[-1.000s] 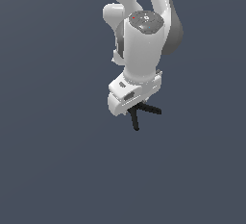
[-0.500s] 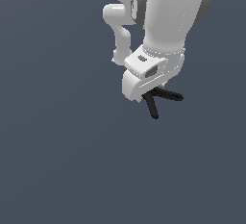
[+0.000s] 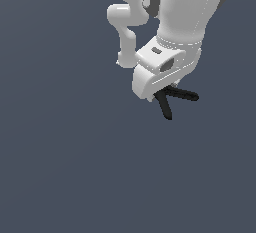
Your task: Pick up the object and move it to a goal position.
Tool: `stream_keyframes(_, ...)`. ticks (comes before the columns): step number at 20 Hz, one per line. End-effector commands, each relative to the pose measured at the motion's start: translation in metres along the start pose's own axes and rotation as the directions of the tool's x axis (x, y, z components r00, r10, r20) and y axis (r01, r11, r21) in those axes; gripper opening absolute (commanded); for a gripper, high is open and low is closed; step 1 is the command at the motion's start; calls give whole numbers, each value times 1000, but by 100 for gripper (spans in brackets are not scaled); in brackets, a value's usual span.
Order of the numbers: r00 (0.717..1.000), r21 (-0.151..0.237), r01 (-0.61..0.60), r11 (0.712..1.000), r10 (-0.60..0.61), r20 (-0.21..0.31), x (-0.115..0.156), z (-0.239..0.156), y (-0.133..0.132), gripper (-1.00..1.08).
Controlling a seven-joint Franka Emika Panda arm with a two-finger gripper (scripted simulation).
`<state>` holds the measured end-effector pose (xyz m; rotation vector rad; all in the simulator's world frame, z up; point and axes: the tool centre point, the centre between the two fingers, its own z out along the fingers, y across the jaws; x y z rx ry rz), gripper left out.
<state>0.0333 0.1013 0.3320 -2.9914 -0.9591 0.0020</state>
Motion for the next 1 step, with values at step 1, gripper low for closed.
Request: stream_keyframes(1,1000,-1,-1,1000,1,-1,0,0,1,-100)
